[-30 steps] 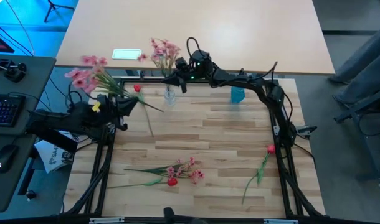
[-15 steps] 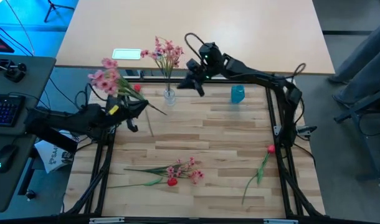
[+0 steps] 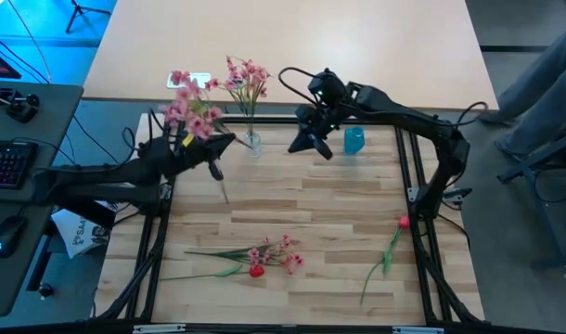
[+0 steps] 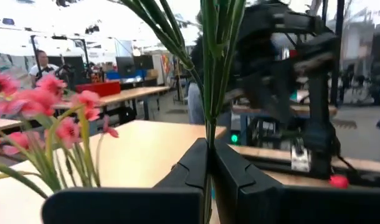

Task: Sort flowers into vase by color
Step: Put the top pink flower into the transparent vase

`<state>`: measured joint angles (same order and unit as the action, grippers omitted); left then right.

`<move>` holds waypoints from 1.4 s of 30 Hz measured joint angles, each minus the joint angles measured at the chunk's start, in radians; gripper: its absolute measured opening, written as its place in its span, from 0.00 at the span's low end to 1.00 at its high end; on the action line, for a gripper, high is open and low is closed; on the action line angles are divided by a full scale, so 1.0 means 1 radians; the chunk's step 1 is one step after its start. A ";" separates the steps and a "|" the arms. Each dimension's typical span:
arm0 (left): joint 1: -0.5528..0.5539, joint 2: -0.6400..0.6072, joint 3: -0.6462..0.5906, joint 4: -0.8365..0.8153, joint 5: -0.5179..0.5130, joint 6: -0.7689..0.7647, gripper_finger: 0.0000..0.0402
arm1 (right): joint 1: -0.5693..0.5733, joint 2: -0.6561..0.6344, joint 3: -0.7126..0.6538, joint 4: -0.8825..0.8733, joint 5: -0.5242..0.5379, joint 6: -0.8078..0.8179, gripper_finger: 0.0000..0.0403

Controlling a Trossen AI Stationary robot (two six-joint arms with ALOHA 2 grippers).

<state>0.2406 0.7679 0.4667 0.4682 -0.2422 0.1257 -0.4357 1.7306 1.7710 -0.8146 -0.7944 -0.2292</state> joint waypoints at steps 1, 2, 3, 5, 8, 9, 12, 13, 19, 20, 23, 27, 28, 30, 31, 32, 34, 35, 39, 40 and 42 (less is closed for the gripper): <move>0.027 0.002 -0.013 0.015 0.025 -0.002 0.00 | 0.003 -0.014 0.000 -0.034 0.015 -0.007 0.00; 0.052 0.003 -0.020 0.020 0.044 -0.003 0.00 | 0.008 -0.028 0.000 -0.067 0.034 -0.012 0.00; 0.075 0.005 -0.027 0.031 0.062 -0.009 0.00 | 0.011 -0.044 0.000 -0.095 0.056 -0.015 0.00; 0.118 0.010 -0.032 0.032 0.108 -0.009 0.00 | 0.019 -0.075 -0.015 -0.123 0.094 -0.009 0.00; 0.171 0.026 -0.033 0.038 0.176 -0.009 0.00 | 0.028 -0.137 -0.086 -0.092 0.116 0.042 0.00; 0.188 0.036 -0.033 0.047 0.198 -0.008 0.00 | 0.034 -0.162 -0.118 -0.074 0.131 0.064 0.00; 0.241 0.069 -0.034 0.062 0.256 0.006 0.00 | 0.049 -0.249 -0.242 -0.006 0.198 0.133 0.00; 0.258 0.080 -0.034 0.062 0.266 0.008 0.00 | 0.053 -0.282 -0.291 0.028 0.225 0.160 0.00; 0.329 0.119 -0.034 0.071 0.328 0.009 0.00 | 0.081 -0.473 -0.577 0.285 0.351 0.356 0.00; 0.334 0.124 -0.034 0.070 0.331 0.009 0.00 | 0.088 -0.501 -0.617 0.330 0.362 0.389 0.00; 0.352 0.146 -0.035 0.076 0.339 0.009 0.00 | 0.109 -0.565 -0.711 0.434 0.412 0.466 0.00; 0.375 0.181 -0.035 0.122 0.363 0.009 0.00 | 0.133 -0.614 -0.785 0.524 0.471 0.522 0.00; 0.378 0.191 -0.035 0.131 0.368 0.009 0.00 | 0.138 -0.618 -0.796 0.536 0.481 0.532 0.00; 0.387 0.204 -0.035 0.138 0.372 0.009 0.00 | 0.148 -0.620 -0.806 0.547 0.497 0.545 0.00; 0.390 0.210 -0.035 0.142 0.372 0.010 0.00 | 0.152 -0.620 -0.806 0.547 0.499 0.545 0.00; 0.395 0.216 -0.035 0.145 0.372 0.011 0.00 | 0.156 -0.619 -0.806 0.548 0.499 0.544 0.00; 0.400 0.227 -0.035 0.146 0.372 0.018 0.00 | 0.163 -0.618 -0.806 0.551 0.499 0.544 0.00; 0.403 0.232 -0.035 0.154 0.372 0.018 0.00 | 0.164 -0.618 -0.806 0.550 0.500 0.543 0.00; 0.409 0.246 -0.035 0.179 0.372 0.019 0.00 | 0.164 -0.618 -0.806 0.550 0.505 0.543 0.00; 0.409 0.250 -0.035 0.179 0.372 0.022 0.00 | 0.164 -0.618 -0.806 0.550 0.505 0.543 0.00; 0.408 0.255 -0.035 0.174 0.372 0.024 0.00 | 0.164 -0.618 -0.805 0.550 0.505 0.543 0.00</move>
<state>0.6488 1.0226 0.4316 0.6419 0.1295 0.1494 -0.2718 1.1126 0.9657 -0.2643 -0.2890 0.3138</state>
